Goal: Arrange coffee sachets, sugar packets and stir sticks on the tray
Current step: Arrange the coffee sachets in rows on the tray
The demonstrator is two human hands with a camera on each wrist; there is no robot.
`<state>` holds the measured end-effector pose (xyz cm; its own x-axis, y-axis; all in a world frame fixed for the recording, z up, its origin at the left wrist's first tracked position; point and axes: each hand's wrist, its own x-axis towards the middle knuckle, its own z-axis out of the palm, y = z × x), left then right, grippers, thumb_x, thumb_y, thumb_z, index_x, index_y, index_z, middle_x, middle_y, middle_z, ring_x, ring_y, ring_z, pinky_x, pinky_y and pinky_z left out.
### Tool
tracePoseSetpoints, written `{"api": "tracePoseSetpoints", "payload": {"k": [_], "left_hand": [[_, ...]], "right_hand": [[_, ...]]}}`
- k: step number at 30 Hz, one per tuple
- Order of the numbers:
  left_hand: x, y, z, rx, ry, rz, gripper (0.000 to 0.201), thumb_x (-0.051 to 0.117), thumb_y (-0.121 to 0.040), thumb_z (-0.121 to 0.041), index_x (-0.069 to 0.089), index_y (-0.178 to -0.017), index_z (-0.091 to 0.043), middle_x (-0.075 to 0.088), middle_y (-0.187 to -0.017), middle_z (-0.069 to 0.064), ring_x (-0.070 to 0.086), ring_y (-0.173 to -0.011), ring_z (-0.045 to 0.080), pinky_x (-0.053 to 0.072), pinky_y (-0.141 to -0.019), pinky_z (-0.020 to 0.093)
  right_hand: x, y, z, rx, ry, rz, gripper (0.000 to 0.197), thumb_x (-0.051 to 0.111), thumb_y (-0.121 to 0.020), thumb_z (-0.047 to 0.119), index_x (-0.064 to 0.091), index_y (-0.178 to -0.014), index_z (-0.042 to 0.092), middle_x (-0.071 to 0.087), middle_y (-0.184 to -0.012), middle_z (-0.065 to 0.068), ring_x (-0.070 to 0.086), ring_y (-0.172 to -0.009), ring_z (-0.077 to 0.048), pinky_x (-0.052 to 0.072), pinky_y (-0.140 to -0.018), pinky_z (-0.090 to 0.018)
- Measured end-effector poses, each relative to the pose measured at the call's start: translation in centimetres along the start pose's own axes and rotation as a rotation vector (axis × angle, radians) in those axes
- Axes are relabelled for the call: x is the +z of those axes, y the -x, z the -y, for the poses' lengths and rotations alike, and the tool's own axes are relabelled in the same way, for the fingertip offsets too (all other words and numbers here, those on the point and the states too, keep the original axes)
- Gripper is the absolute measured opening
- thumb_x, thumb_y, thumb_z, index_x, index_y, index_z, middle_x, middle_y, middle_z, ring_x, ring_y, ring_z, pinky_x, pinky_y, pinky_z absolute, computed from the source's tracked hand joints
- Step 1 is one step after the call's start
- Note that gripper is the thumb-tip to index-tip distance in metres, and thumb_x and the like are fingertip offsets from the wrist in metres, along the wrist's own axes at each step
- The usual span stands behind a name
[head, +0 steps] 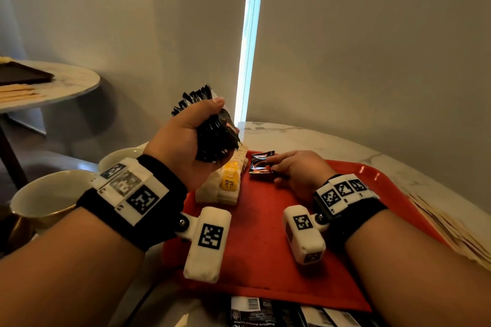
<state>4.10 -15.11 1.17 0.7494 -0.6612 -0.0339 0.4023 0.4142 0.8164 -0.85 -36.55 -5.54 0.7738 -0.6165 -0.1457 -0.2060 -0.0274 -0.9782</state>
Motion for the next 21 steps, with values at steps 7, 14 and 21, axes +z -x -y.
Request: {"api": "tracePoseSetpoints", "payload": {"k": [7, 14, 21], "left_hand": [[-1.7, 0.0, 0.4, -0.025, 0.027, 0.030, 0.075, 0.071, -0.067, -0.039, 0.058, -0.133, -0.007, 0.063, -0.106, 0.013, 0.064, -0.088, 0.022, 0.057, -0.067, 0.028], [-2.3, -0.3, 0.5, -0.029, 0.046, 0.035, 0.081, 0.072, -0.068, -0.038, 0.053, -0.140, -0.006, 0.061, -0.106, 0.011, 0.063, -0.088, 0.021, 0.057, -0.064, 0.027], [-2.7, -0.7, 0.7, -0.041, 0.031, 0.039, 0.079, 0.072, -0.068, -0.041, 0.056, -0.138, -0.007, 0.064, -0.104, 0.012, 0.065, -0.082, 0.022, 0.057, -0.060, 0.028]], "right_hand": [[0.1, 0.2, 0.3, 0.022, 0.138, 0.024, 0.025, 0.061, -0.086, -0.012, 0.077, -0.096, 0.005, 0.070, -0.108, -0.022, 0.069, -0.096, -0.040, 0.055, -0.060, -0.031], [0.3, 1.1, 0.7, 0.030, 0.112, 0.017, 0.021, 0.060, -0.086, -0.011, 0.071, -0.102, -0.003, 0.065, -0.086, -0.018, 0.056, -0.066, -0.019, 0.043, -0.053, -0.026], [0.4, 1.7, 1.0, 0.028, 0.066, 0.040, 0.023, 0.056, -0.091, -0.010, 0.064, -0.112, -0.009, 0.064, -0.088, -0.020, 0.059, -0.062, -0.019, 0.047, -0.053, -0.026]]}}
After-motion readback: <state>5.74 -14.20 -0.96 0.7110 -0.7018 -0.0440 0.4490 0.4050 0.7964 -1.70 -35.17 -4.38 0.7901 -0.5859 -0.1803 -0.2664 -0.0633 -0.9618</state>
